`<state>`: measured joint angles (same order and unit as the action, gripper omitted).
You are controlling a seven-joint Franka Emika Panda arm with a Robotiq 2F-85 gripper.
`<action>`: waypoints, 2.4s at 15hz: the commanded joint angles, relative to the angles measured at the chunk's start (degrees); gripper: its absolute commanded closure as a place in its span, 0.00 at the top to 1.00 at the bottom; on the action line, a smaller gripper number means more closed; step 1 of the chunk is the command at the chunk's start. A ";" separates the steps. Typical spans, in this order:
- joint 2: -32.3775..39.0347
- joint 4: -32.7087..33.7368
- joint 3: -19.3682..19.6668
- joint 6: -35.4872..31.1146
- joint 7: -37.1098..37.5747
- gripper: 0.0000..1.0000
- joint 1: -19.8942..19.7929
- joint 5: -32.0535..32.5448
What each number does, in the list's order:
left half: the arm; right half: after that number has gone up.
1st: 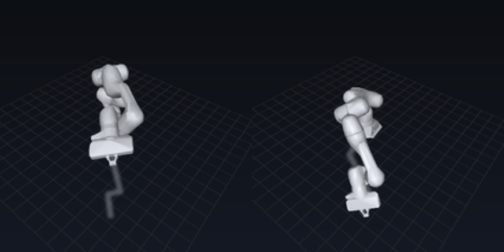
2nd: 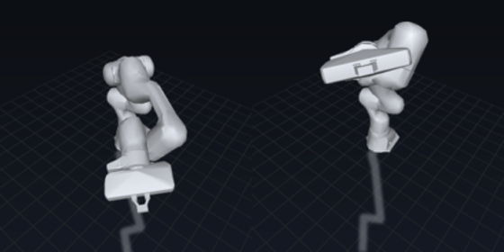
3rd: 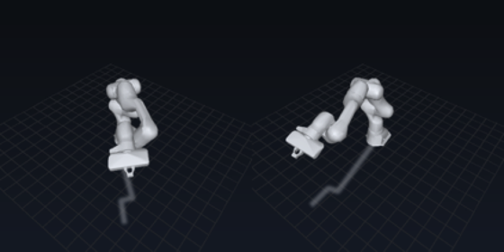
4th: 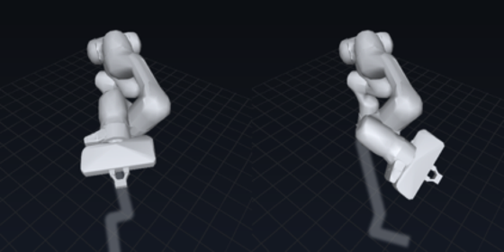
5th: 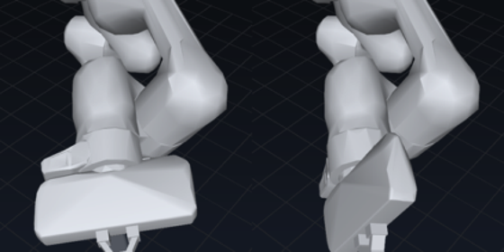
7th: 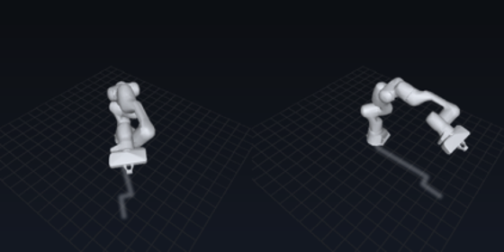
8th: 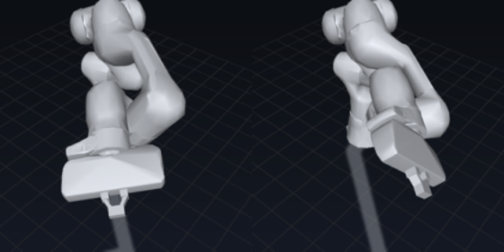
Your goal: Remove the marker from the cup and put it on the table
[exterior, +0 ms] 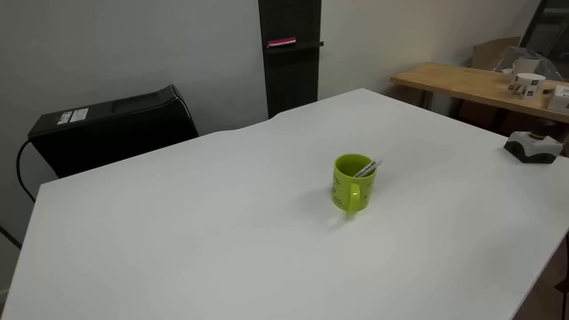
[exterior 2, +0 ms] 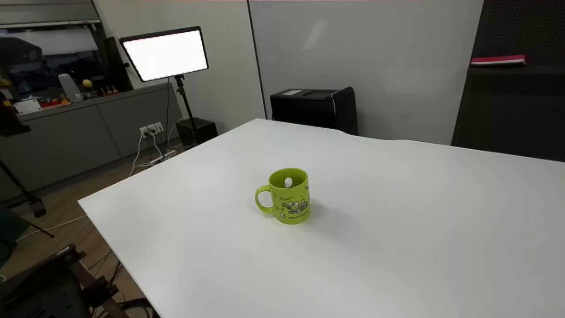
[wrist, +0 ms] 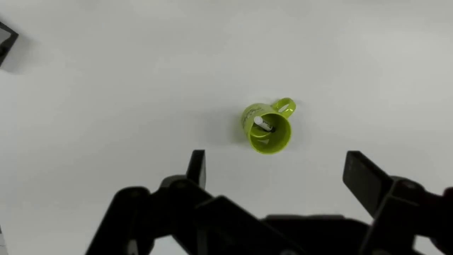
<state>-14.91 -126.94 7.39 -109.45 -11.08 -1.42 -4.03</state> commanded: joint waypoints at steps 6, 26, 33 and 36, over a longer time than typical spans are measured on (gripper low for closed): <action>4.58 -3.60 -2.94 -5.36 4.95 1.00 0.05 -3.44; 11.67 -10.59 -5.44 -26.38 4.29 1.00 0.55 -9.68; 11.67 -10.59 -5.44 -26.46 4.29 1.00 0.57 -9.71; 13.25 -10.06 -5.52 -26.71 5.16 1.00 0.54 -8.96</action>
<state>-3.14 -137.64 1.98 -136.05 -6.89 -0.81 -13.67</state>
